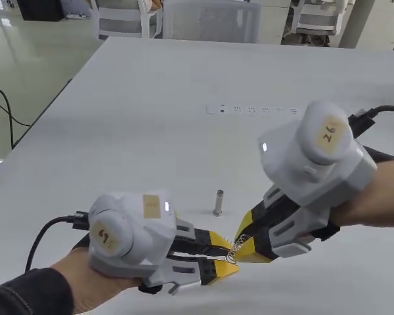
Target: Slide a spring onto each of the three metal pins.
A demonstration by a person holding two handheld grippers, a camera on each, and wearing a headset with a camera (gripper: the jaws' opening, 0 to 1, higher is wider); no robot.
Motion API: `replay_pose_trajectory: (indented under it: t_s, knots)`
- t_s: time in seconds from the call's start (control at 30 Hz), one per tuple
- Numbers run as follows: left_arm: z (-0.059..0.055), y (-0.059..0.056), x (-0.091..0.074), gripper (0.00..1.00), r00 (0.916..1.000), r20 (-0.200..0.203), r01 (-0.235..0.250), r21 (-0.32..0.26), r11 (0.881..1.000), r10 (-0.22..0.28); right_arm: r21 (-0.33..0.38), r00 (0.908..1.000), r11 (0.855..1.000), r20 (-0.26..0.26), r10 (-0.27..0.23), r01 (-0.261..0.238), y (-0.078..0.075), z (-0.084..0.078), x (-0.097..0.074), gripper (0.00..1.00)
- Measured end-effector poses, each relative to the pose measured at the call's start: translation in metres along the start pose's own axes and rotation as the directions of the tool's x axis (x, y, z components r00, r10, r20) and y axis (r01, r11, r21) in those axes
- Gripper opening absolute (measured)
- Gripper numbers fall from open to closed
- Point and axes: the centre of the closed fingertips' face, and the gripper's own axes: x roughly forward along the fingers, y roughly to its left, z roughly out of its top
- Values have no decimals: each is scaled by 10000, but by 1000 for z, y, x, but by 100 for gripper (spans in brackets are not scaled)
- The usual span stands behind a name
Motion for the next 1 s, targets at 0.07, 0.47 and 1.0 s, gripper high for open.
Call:
replay_pose_trajectory:
  t_s: [0.07,0.47,1.0]
  knots:
    - [0,0,0,7,10000,-2,-11,9,10000,11,-43,10000,10000,-79,24,-25,0,0,1,14]
    - [3,-1,1,7,10000,55,41,-75,10000,-40,-100,9991,9998,-383,184,-188,1,-5,5,13]
    - [0,3,1,11,9998,130,-139,-363,9992,144,-136,9982,9999,-583,-104,96,-6,-7,1,13]
